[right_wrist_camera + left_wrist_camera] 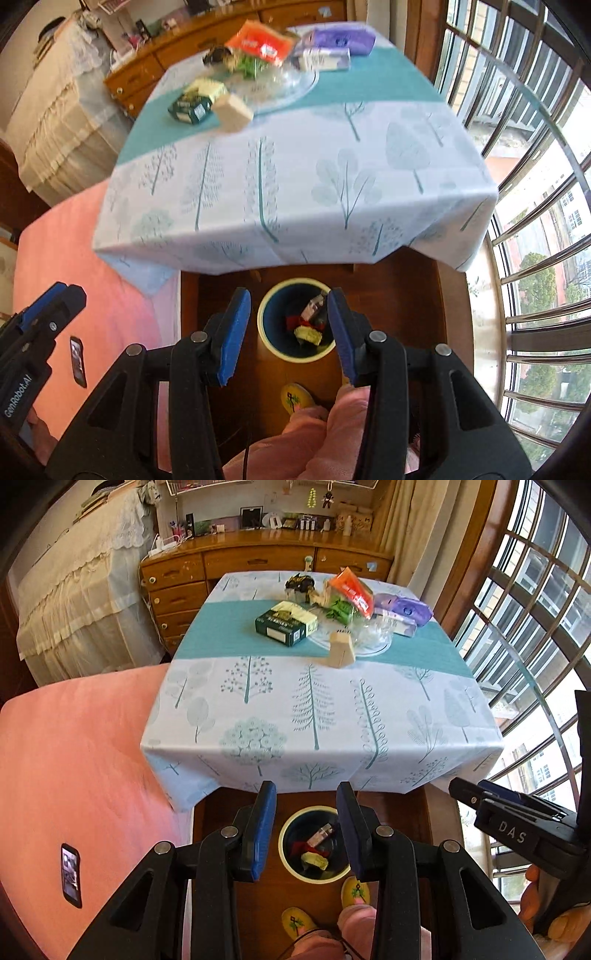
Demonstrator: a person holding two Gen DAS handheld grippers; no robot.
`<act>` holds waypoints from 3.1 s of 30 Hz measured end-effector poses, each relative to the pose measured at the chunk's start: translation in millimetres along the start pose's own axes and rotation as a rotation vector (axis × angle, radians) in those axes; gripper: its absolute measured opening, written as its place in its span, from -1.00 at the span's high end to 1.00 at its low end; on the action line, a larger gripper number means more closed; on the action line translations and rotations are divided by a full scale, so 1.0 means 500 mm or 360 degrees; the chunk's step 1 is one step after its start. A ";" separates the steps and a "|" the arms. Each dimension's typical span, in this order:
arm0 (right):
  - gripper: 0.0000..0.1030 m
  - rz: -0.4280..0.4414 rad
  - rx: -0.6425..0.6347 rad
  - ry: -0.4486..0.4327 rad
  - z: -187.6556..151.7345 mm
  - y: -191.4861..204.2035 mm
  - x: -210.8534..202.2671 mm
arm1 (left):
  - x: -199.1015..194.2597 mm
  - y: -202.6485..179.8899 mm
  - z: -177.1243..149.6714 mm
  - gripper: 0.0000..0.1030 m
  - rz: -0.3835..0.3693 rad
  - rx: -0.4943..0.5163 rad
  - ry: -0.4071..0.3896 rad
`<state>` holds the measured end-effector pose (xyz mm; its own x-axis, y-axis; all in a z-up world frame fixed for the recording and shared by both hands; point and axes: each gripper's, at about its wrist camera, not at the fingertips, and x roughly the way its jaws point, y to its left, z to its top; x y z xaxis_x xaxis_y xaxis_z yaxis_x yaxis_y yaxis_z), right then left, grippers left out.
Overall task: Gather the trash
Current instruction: 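Raise both tools back over the table toward the remaining trash, then grasp the beige cube with the left tool while the right tool grasps the clear plastic bag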
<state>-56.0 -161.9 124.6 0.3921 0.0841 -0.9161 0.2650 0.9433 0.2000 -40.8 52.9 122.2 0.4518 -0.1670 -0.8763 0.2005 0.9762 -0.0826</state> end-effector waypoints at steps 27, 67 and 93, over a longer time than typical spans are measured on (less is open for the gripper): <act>0.22 0.0327 -0.0141 -0.0024 0.445 -0.106 0.166 | 0.258 -0.086 0.354 0.33 0.0023 -0.0289 0.0131; 0.30 0.0716 -0.0487 0.0331 0.644 -0.003 0.507 | 0.634 -0.090 0.474 0.98 -0.0040 -0.0628 0.0397; 0.30 0.0710 -0.0463 0.0378 0.645 -0.056 0.504 | 0.692 -0.082 0.547 -0.26 0.0149 -0.0321 0.0469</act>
<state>319.5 -270.4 0.2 0.1933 0.5314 -0.8248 -0.1467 0.8469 0.5112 344.9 -82.6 -47.7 0.1842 -0.0576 -0.9812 -0.0187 0.9979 -0.0621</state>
